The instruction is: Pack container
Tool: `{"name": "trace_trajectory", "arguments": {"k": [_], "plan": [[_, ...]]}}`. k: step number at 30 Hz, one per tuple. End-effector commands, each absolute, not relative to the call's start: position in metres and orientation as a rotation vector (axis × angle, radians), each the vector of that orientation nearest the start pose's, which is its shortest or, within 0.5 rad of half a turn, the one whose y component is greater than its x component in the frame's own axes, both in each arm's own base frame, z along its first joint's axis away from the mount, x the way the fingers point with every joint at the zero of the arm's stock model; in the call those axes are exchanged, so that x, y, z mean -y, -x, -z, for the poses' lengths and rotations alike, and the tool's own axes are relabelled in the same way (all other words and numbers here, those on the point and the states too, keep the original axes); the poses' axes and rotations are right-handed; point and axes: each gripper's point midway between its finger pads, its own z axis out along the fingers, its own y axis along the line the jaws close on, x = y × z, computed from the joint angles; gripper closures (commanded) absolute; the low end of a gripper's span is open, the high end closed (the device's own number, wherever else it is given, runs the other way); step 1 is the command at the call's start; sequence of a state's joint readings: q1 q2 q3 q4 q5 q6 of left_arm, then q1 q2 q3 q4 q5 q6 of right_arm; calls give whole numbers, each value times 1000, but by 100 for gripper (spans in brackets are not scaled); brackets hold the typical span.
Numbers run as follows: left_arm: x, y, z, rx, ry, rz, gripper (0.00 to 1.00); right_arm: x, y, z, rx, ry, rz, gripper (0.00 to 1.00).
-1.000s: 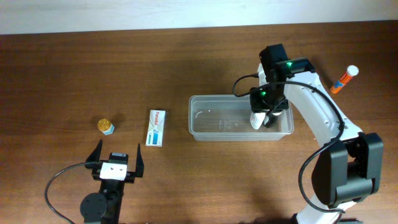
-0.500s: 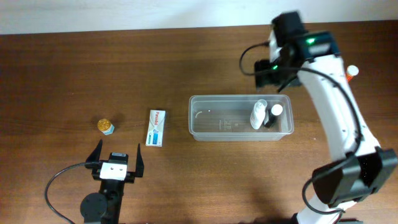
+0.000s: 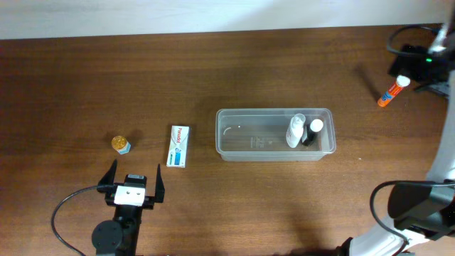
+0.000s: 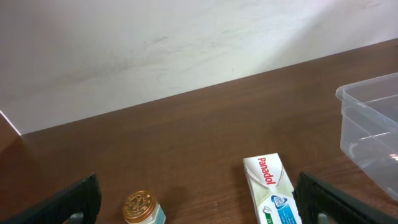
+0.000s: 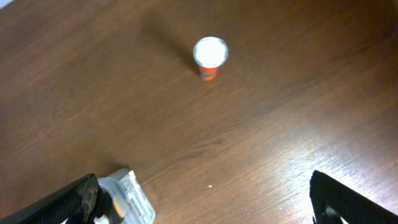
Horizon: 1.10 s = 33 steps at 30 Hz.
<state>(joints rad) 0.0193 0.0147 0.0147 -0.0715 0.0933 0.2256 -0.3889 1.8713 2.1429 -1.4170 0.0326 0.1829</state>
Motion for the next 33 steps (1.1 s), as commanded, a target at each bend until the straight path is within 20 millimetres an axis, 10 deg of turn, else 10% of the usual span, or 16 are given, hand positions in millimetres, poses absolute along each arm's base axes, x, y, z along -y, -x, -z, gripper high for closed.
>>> {"name": "trace_trajectory", "arguments": {"k": [1,9,33], "plan": [[9,-246,-159,-1624,-243,-132,1,174,-392,-255,-2607,-825,40,0],[9,-246,-159,-1624,-243,-132,1,199,-394,-220,-2656,-916,44,2],[9,-246,-159,-1624,-243,-132,1,198,-394,-219,-2660,-918,19,2]]}}
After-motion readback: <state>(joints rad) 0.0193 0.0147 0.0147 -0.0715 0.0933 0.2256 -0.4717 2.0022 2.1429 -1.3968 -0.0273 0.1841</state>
